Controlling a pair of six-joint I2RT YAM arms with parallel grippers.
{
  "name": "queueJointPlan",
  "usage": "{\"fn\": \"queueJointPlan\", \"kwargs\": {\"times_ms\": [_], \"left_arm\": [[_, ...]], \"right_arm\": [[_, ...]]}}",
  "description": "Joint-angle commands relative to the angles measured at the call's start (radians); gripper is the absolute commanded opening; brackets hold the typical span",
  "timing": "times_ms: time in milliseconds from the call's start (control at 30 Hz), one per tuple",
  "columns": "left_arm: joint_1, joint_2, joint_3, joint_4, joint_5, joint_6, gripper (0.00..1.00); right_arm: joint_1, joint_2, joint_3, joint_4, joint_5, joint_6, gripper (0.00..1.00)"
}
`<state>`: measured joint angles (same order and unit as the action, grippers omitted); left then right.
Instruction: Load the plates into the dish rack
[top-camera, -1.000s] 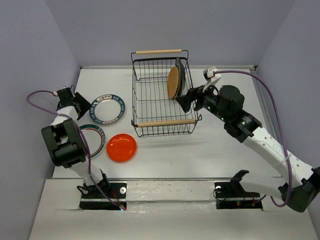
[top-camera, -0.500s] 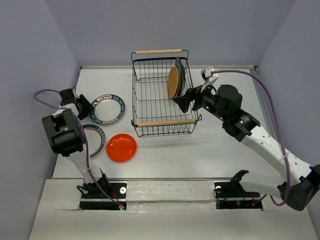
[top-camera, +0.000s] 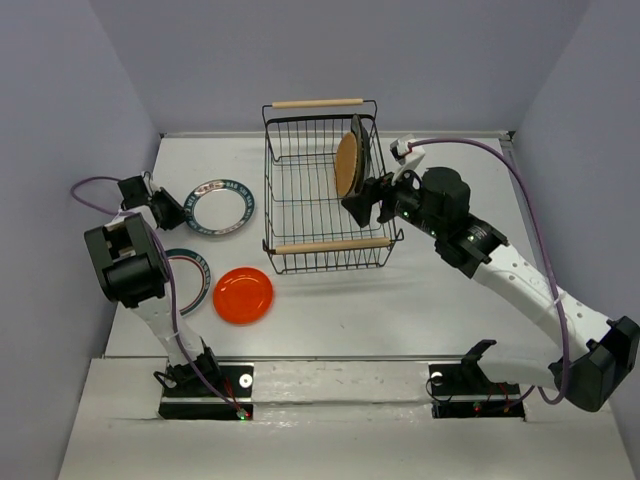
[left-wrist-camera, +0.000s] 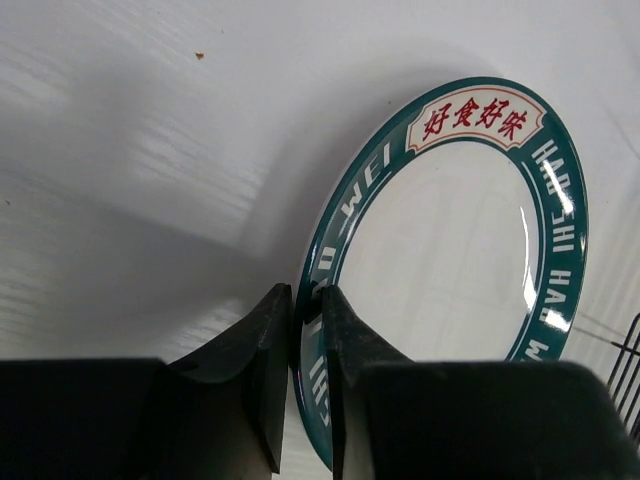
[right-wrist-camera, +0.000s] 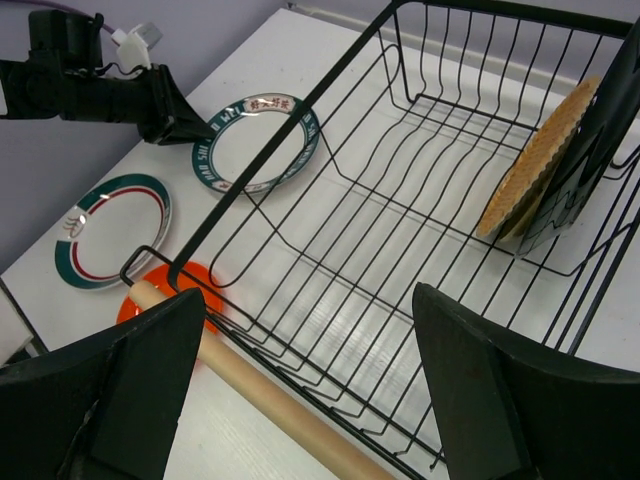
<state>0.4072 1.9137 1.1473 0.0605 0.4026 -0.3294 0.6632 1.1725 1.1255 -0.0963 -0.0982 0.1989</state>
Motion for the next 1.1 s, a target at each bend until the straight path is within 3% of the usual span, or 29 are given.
{"fn": "queueJointPlan", "kwargs": {"times_ms": [0,367,600,900,1067], "left_arm": [[0.012,-0.087,-0.030,0.034,0.021,-0.043,0.06],[0.012,-0.396,-0.215,0.274,0.124,-0.255,0.06],[0.022,-0.524,-0.273,0.311,0.067,-0.322,0.06],[0.027,-0.870,-0.290,0.326,-0.097,-0.453,0.06],[-0.046,-0.982,-0.265,0.309,-0.111,-0.422,0.06]], "right_arm": [[0.009,0.009,0.028,0.052,-0.040,0.016,0.89],[0.009,0.001,0.026,0.055,-0.097,0.059,0.89],[0.009,0.018,0.039,0.060,-0.121,0.106,0.88],[0.009,0.061,0.077,0.082,-0.202,0.155,0.89],[0.009,0.105,0.079,0.147,-0.280,0.209,0.90]]}}
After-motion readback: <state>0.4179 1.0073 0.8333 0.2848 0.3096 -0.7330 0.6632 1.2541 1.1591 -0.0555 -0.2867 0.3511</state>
